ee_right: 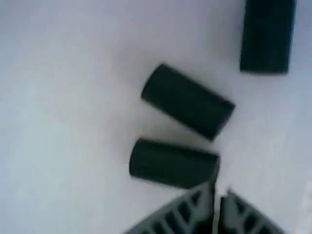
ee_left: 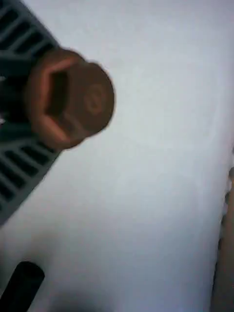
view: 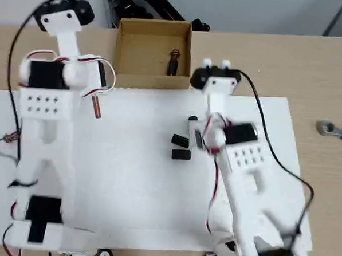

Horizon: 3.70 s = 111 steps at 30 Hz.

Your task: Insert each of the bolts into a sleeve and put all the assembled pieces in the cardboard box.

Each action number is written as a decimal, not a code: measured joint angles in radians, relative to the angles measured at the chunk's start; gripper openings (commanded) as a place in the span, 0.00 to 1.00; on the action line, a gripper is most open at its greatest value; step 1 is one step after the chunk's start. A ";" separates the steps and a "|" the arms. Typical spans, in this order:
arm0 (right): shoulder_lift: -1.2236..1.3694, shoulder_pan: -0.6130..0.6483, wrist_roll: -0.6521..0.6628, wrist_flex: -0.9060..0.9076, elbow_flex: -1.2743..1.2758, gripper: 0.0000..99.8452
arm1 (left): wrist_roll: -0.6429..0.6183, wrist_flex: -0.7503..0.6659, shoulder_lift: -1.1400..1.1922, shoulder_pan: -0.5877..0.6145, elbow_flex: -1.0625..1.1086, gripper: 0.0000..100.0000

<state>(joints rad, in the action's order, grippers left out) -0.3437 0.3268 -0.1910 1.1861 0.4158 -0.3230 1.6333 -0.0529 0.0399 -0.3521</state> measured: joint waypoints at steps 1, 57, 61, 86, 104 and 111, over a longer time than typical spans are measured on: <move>0.052 0.000 0.000 0.008 -0.044 0.01 | 0.000 0.009 -0.028 0.000 0.000 0.01; 1.017 -0.011 0.046 0.288 -0.870 0.02 | 0.094 -0.080 -0.551 0.000 0.443 0.01; 1.020 -0.012 0.051 0.305 -0.882 0.01 | 0.094 -0.080 -0.551 0.000 0.443 0.01; 0.385 0.002 0.054 0.494 -0.879 0.01 | 0.094 -0.135 -0.551 0.000 0.443 0.01; -0.531 0.029 0.086 0.433 -0.292 0.01 | 0.094 -0.230 -0.551 0.000 0.443 0.01; -1.030 0.029 0.086 0.163 0.233 0.00 | 0.094 -0.276 -0.551 -0.084 0.443 0.01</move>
<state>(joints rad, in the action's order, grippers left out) -1.3732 0.3560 -0.1051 1.3487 0.6490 -0.2294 1.3571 -0.6038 -0.0445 0.0913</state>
